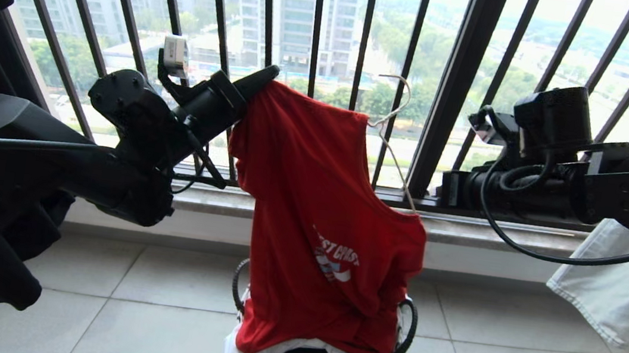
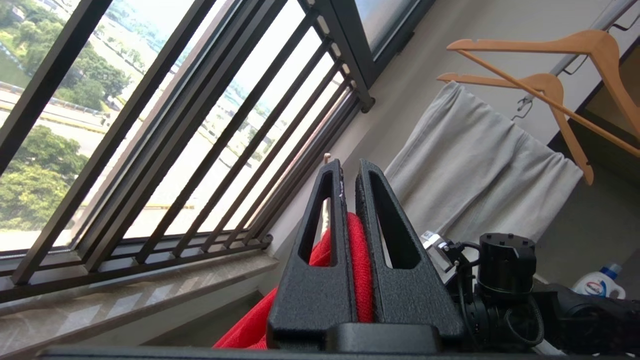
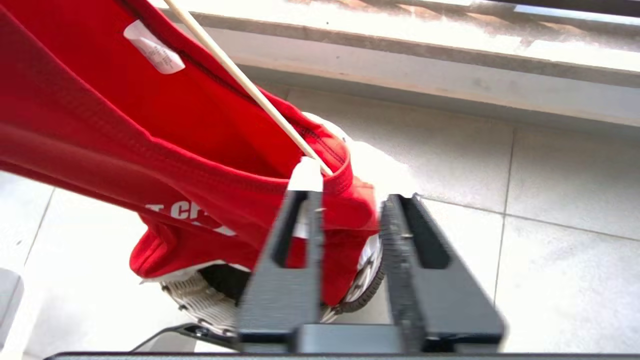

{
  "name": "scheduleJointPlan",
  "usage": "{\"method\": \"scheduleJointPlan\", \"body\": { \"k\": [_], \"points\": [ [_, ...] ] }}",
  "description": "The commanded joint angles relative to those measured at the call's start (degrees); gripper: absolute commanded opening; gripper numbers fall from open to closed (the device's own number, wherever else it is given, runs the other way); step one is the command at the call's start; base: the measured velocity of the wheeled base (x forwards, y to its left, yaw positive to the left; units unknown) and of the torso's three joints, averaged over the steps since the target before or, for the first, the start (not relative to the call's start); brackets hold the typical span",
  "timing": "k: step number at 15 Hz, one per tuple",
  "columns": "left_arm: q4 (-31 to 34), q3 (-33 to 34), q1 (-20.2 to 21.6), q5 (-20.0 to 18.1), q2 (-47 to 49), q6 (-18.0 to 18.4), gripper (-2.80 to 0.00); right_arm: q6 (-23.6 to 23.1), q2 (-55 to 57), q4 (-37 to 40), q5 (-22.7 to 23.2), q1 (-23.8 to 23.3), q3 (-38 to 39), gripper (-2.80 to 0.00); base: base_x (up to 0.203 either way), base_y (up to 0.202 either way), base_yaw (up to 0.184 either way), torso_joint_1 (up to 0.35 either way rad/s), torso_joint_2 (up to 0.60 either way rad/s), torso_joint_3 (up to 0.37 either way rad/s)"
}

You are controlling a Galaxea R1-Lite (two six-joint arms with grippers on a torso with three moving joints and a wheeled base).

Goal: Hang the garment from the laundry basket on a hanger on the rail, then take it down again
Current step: Hang the clothes rack on the clothesline

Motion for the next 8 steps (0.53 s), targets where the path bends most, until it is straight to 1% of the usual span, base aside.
{"method": "scheduleJointPlan", "body": {
  "k": [1,3,4,5,6,7,8],
  "points": [
    [-0.46,0.75,-0.01,-0.17,-1.16,-0.35,-2.80,-1.10,-0.62,0.03,9.11,-3.67,0.56,-2.80,0.000,0.000,0.000,0.000,0.00,0.000],
    [-0.46,1.11,-0.01,-0.17,-1.72,-0.44,-2.80,-6.03,-0.39,-0.43,19.72,-6.94,0.27,-2.80,0.000,0.000,0.000,0.000,0.00,0.000],
    [-0.46,1.20,-0.01,-0.17,-1.99,-0.42,-2.80,-10.98,0.18,-0.92,23.41,-8.52,0.01,-2.80,0.000,0.000,0.000,0.000,0.00,0.000],
    [-0.46,1.28,-0.01,-0.17,-2.15,-0.43,-2.80,-15.66,1.30,-1.23,25.04,-9.73,-0.53,-2.19,0.000,0.000,0.000,0.000,0.00,0.000],
    [-0.46,1.50,-0.01,-0.17,-2.40,-0.44,-2.80,-20.66,2.74,-1.26,25.91,-10.88,-0.94,0.00,0.000,0.000,0.000,0.000,0.00,0.000],
    [-0.46,1.64,-0.10,-0.17,-2.68,-0.44,-2.80,-25.94,4.70,-1.22,27.42,-12.18,-1.05,0.00,0.000,0.000,0.000,0.000,0.00,0.000],
    [-0.46,1.66,-0.11,-0.17,-2.79,-0.44,-2.80,-29.25,6.50,-1.12,30.20,-13.08,-1.11,0.00,0.000,0.000,0.000,0.000,0.00,0.000]
  ]
}}
